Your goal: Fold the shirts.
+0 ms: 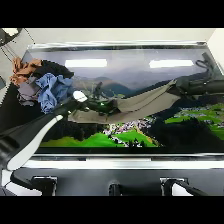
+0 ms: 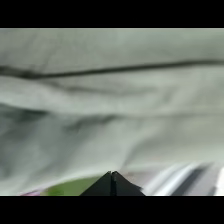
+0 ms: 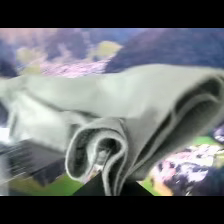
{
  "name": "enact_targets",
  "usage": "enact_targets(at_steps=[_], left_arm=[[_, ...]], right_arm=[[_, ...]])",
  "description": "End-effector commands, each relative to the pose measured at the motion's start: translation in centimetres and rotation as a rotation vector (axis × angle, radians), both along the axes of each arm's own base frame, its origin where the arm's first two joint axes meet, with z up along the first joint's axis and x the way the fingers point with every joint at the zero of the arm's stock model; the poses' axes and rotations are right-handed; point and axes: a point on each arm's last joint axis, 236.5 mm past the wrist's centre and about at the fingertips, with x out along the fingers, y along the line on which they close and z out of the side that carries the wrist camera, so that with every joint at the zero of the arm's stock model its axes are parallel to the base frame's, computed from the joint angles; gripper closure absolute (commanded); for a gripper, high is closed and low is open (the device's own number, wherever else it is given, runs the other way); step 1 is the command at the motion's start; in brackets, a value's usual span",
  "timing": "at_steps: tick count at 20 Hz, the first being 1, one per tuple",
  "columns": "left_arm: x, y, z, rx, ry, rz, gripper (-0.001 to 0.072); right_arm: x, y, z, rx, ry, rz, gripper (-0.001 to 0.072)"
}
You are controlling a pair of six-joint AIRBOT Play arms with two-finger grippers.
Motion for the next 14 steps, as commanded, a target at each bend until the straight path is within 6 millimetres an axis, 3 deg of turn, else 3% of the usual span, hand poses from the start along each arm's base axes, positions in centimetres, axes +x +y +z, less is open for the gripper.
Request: enact_targets(at_steps=[1, 5, 9, 11, 14], left_arm=[[-0.6, -5.1, 0.2, -0.179, 0.092, 0.032, 0.0683], [-0.8, -8.9, -0.1, -0.264, 0.164, 0.030, 0.0683], [-4.2, -13.1, -0.7, -0.327, 0.263, 0.001, 0.0683], [-3.7, -12.7, -0.4, -0.360, 0.251, -0.010, 0.0684], [-0.8, -7.9, 2.5, -0.342, 0.069, -0.097, 0.0687]], right_arm=[[-3.9, 1.4, 4.5, -0.024, -0.065, 0.037, 0.0668], [-6.6, 2.4, 7.1, -0.040, -0.113, 0.055, 0.0667], [-7.4, 3.5, 8.6, -0.001, -0.147, 0.078, 0.0666], [-6.7, 3.3, 9.0, 0.001, -0.173, 0.056, 0.0666], [-5.7, 4.4, 7.7, -0.006, -0.147, 0.073, 0.0666]])
